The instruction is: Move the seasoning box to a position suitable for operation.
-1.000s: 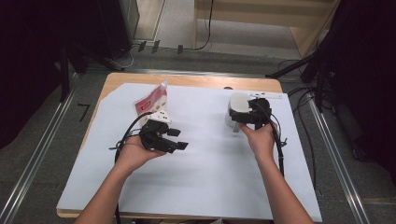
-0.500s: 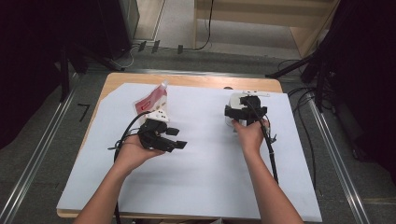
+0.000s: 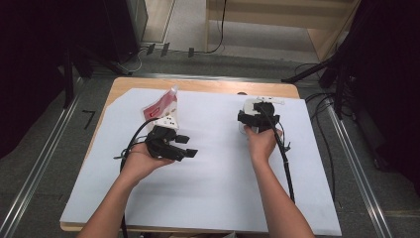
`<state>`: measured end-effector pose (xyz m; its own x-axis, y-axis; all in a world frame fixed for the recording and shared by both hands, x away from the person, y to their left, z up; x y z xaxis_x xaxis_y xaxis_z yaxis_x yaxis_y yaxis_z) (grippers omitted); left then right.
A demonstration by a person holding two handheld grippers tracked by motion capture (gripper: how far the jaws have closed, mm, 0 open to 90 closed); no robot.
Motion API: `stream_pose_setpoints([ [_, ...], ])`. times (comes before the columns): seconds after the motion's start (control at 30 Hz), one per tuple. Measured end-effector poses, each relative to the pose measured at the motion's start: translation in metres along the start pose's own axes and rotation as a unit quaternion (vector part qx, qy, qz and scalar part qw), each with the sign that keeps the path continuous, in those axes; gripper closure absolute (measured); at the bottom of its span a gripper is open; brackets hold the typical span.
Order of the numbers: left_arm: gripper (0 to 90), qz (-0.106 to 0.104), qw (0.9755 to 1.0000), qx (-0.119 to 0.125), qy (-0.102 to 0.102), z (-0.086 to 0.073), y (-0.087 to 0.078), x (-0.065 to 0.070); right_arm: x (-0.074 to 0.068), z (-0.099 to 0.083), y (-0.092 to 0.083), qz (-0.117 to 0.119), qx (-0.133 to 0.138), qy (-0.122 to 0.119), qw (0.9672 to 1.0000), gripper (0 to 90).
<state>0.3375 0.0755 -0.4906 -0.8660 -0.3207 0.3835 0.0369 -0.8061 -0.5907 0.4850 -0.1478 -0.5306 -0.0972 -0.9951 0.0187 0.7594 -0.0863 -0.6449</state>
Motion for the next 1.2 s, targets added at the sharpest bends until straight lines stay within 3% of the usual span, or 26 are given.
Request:
stream_pose_setpoints([
  [0.07,38.1,0.003,1.0,-0.002,0.0,0.0,0.0,-0.001,0.0,0.0,-0.001,0.001,0.001,-0.005,1.0,10.7],
  [0.17,37.9,0.0,1.0,-0.005,0.0,-0.001,0.002,0.0,0.003,0.003,-0.004,-0.018,0.021,-0.03,0.9992,14.8],
  [0.3,37.9,-0.002,1.0,-0.002,-0.002,-0.001,0.004,0.0,0.008,0.004,-0.004,-0.003,0.016,-0.016,0.9997,15.0],
  [0.67,39.6,-0.008,0.9998,-0.004,-0.017,-0.002,0.004,0.0,0.014,0.005,-0.009,0.024,0.002,-0.03,0.9993,15.6],
  [0.87,39.4,-0.009,0.9998,-0.004,-0.018,-0.002,0.003,0.0,0.015,0.009,-0.018,0.039,0.013,-0.042,0.9983,15.6],
  [0.93,40.7,-0.012,0.9998,-0.001,-0.012,-0.001,0.004,0.001,0.013,0.012,-0.027,0.061,0.021,-0.057,0.9963,15.6],
  [0.97,40.7,-0.013,0.9999,-0.002,-0.01,-0.002,0.004,0.002,0.013,0.012,-0.027,0.061,0.021,-0.057,0.9963,15.6],
  [1.0,40.5,-0.013,0.9999,-0.001,-0.01,-0.001,0.004,0.002,0.011,0.013,-0.033,0.078,0.026,-0.062,0.9947,15.6],
  [1.03,40.5,-0.012,0.9999,0.001,-0.01,-0.001,0.004,0.002,0.011,0.013,-0.033,0.078,0.026,-0.062,0.9947,15.6],
  [1.17,40.0,-0.01,0.9999,-0.004,-0.007,-0.002,0.004,0.001,0.005,0.014,-0.053,0.115,0.041,-0.091,0.9883,15.6],
  [1.2,39.9,-0.01,0.9999,-0.004,-0.007,-0.002,0.004,0.001,0.005,0.014,-0.053,0.115,0.041,-0.091,0.9883,15.6],
])
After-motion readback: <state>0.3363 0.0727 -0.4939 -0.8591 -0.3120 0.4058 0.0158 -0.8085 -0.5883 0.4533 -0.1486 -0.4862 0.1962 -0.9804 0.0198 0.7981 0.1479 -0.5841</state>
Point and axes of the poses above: each handheld gripper's, and its own axes: y roughly forward along the jaws, z roughly out of its top, x roughly to its right, the point moved 10 cm from there along y, roughly forward along the jaws, and after that the axes turned 15 degrees about -z, right-handed, at the moved point
